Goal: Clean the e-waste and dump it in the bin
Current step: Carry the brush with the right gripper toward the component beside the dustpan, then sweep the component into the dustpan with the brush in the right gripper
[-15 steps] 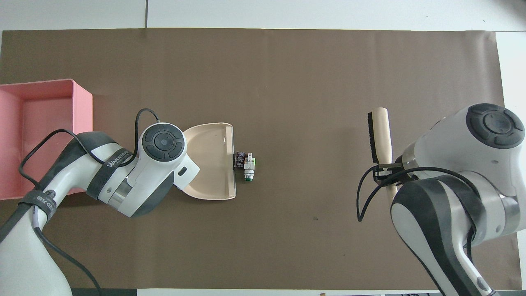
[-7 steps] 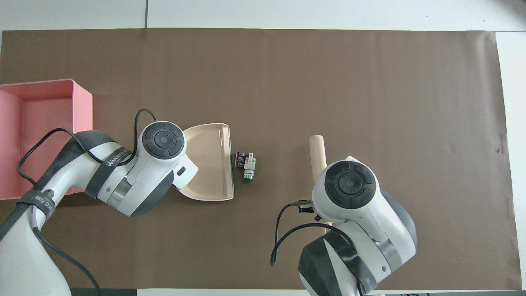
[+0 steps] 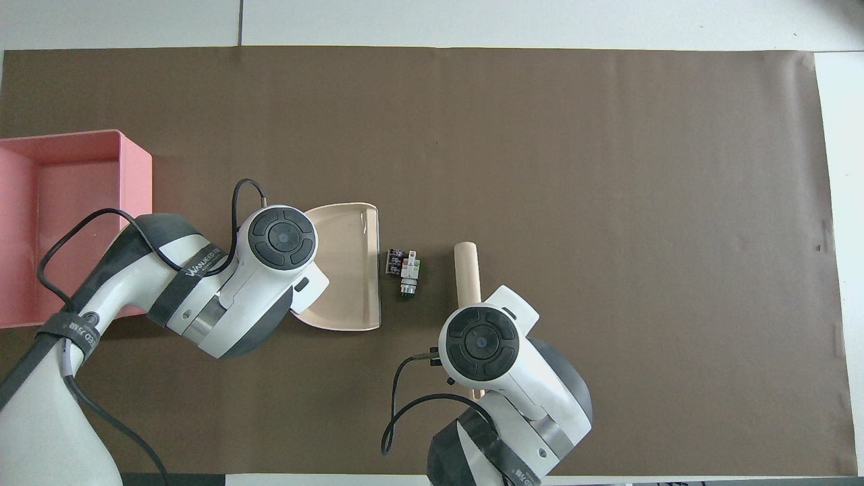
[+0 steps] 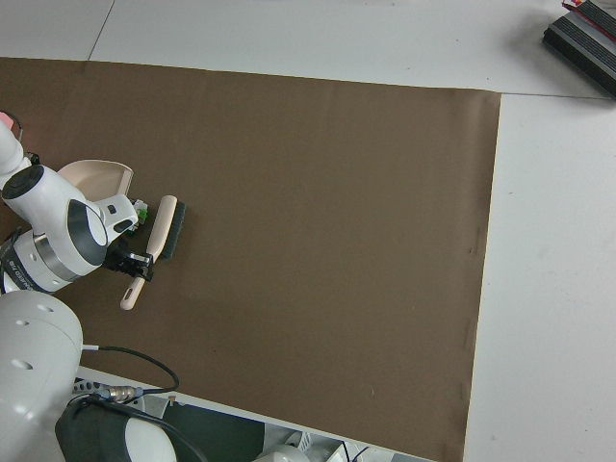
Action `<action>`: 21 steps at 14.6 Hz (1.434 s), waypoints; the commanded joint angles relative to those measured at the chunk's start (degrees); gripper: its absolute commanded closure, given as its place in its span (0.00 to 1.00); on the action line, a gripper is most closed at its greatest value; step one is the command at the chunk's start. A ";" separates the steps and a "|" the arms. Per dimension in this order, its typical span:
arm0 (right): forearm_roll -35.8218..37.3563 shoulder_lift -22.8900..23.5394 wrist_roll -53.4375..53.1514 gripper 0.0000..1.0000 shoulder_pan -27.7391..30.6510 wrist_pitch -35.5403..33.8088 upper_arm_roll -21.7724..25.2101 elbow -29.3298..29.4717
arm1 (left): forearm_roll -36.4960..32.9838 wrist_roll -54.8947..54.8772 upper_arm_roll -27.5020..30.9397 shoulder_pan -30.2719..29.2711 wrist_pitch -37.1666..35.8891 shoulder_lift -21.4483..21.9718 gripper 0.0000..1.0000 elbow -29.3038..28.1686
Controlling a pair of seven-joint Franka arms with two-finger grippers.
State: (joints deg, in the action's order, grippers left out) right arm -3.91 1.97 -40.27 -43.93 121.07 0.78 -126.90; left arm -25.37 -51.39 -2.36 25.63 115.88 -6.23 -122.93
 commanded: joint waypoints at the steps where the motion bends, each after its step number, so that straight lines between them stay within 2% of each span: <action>1: -0.75 5.57 -5.94 1.00 -3.61 4.24 0.19 3.31 | -1.26 -1.52 0.60 1.27 -1.54 0.43 1.00 -0.03; 3: -1.45 9.00 -6.93 1.00 -4.85 6.36 0.10 6.21 | -1.18 -1.61 0.60 1.71 -1.63 0.52 1.00 -0.03; 5: -3.73 10.42 -4.66 1.00 -5.64 9.34 -0.77 7.71 | -1.18 -1.61 0.60 2.14 -1.71 0.69 1.00 -0.30; 10: -19.17 12.52 2.22 1.00 -6.08 20.06 -3.23 9.46 | -1.18 -1.61 0.51 2.32 -2.07 0.87 1.00 -0.56; 12: -25.08 13.06 2.30 1.00 -5.91 20.17 -3.59 11.40 | -1.18 -1.70 0.51 2.32 -1.89 1.04 1.00 -1.00; 14: -25.53 12.27 2.22 1.00 -4.94 18.25 -3.51 12.37 | -1.18 -1.70 0.51 1.88 -1.19 1.22 1.00 -1.26; 16: -25.53 9.12 2.04 1.00 -3.72 13.78 -3.33 12.38 | -1.09 -1.79 0.51 0.83 0.65 1.40 1.00 -1.96; 19: -24.13 3.58 -0.06 1.00 -2.22 4.99 -2.80 11.68 | -0.83 -2.14 0.34 -1.62 7.40 3.15 1.00 -5.82; 21: -19.06 0.42 -1.73 1.00 0.93 -1.24 -2.80 11.67 | -0.56 -2.14 0.34 -2.16 10.58 3.77 1.00 -7.41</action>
State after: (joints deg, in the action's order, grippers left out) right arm -26.50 6.50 -40.22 -45.92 124.33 -1.66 -113.98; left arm -25.75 -53.25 -2.14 24.61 121.74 -5.07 -126.42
